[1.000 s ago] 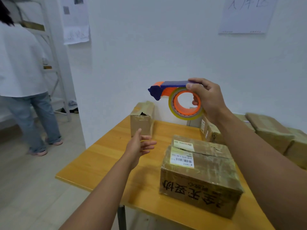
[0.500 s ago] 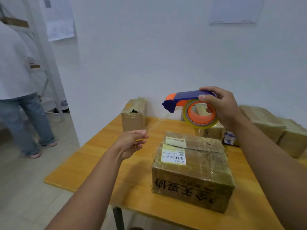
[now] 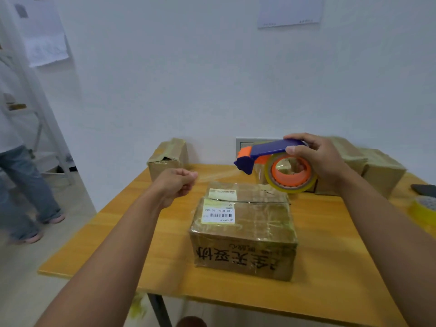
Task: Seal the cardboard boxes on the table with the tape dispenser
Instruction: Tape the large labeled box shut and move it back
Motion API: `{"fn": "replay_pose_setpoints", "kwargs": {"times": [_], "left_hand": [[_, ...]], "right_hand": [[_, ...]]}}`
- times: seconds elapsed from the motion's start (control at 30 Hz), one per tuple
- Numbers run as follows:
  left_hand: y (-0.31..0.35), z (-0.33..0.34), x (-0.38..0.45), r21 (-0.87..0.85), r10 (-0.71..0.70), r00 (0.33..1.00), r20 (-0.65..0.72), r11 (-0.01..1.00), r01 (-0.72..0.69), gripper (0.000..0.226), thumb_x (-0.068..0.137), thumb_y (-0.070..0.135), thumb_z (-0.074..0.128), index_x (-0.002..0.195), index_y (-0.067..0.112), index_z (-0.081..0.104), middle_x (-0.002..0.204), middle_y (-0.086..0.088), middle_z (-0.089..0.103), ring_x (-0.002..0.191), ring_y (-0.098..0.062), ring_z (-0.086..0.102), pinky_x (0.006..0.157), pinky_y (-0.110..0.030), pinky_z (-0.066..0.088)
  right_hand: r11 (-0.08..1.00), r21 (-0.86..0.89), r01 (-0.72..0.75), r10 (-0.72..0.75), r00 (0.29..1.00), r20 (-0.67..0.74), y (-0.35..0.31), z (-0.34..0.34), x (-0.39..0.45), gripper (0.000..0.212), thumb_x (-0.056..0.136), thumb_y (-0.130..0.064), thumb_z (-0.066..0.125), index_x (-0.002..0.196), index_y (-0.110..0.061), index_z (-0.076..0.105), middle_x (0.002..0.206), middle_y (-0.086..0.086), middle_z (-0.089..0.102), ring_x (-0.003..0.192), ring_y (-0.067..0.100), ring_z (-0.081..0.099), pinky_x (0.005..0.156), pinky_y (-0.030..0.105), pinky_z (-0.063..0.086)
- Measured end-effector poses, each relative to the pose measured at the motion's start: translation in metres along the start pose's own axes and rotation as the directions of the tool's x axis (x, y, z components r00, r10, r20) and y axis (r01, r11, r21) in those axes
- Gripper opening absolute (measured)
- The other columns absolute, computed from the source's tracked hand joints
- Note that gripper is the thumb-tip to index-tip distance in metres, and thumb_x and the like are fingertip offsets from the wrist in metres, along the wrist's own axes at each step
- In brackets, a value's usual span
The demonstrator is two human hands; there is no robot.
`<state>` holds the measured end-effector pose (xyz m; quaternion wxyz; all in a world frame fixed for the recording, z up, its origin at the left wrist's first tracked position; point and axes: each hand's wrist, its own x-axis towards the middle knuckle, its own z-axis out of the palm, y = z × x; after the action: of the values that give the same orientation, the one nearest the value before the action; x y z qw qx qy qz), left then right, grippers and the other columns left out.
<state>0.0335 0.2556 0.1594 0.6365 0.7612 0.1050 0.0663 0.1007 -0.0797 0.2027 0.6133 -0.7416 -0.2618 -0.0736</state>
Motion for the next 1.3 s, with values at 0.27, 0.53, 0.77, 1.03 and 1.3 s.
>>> {"fn": "replay_pose_setpoints", "kwargs": {"times": [0.27, 0.53, 0.77, 1.03, 1.3], "left_hand": [[-0.012, 0.012, 0.008, 0.206, -0.05, 0.998, -0.028, 0.977, 0.055, 0.028, 0.09, 0.015, 0.07, 0.065, 0.004, 0.061, 0.065, -0.006, 0.057, 0.062, -0.015, 0.052, 0.061, -0.025, 0.049], [-0.028, 0.017, 0.01, 0.278, -0.106, 0.994, -0.019, 0.954, 0.107, 0.022, 0.089, 0.004, 0.067, 0.067, 0.004, 0.062, 0.07, -0.009, 0.056, 0.064, -0.016, 0.049, 0.06, -0.026, 0.047], [-0.04, 0.017, 0.011, 0.305, -0.132, 0.991, -0.026, 0.943, 0.134, 0.018, 0.091, 0.015, 0.069, 0.088, -0.003, 0.071, 0.075, -0.008, 0.061, 0.064, -0.015, 0.049, 0.059, -0.025, 0.045], [-0.047, 0.019, 0.01, 0.29, -0.187, 0.982, 0.0, 0.94, 0.179, 0.023, 0.093, 0.03, 0.066, 0.088, 0.009, 0.063, 0.076, -0.005, 0.058, 0.067, -0.015, 0.05, 0.06, -0.027, 0.045], [-0.073, 0.015, 0.004, 0.061, -0.316, 0.945, -0.079, 0.945, 0.321, 0.027, 0.091, 0.04, 0.065, 0.099, 0.015, 0.059, 0.088, -0.002, 0.059, 0.076, -0.016, 0.053, 0.064, -0.031, 0.045]], "right_hand": [[0.99, -0.142, -0.005, 0.021, 0.993, 0.115, 0.015, -0.014, -0.011, 0.052, 0.065, -0.053, 0.075, 0.112, -0.032, 0.069, 0.116, 0.0, 0.066, 0.099, 0.026, 0.066, 0.084, 0.045, 0.056], [0.977, -0.208, -0.038, 0.074, 0.983, 0.167, 0.028, -0.013, -0.018, 0.047, 0.069, -0.05, 0.07, 0.114, -0.034, 0.068, 0.11, -0.007, 0.067, 0.096, 0.012, 0.065, 0.083, 0.034, 0.055], [0.964, -0.267, -0.017, 0.077, 0.973, 0.22, 0.036, -0.005, -0.017, 0.055, 0.064, -0.057, 0.07, 0.114, -0.037, 0.066, 0.114, -0.011, 0.065, 0.101, 0.008, 0.061, 0.083, 0.028, 0.05], [0.956, -0.294, -0.018, 0.086, 0.971, 0.223, 0.038, -0.002, -0.017, 0.049, 0.07, -0.05, 0.068, 0.117, -0.036, 0.065, 0.113, -0.011, 0.064, 0.101, 0.011, 0.061, 0.081, 0.028, 0.048], [0.958, -0.285, -0.025, 0.092, 0.97, 0.226, 0.038, 0.0, -0.018, 0.061, 0.06, -0.064, 0.065, 0.115, -0.039, 0.065, 0.112, -0.011, 0.064, 0.099, 0.011, 0.061, 0.082, 0.029, 0.049]]}}
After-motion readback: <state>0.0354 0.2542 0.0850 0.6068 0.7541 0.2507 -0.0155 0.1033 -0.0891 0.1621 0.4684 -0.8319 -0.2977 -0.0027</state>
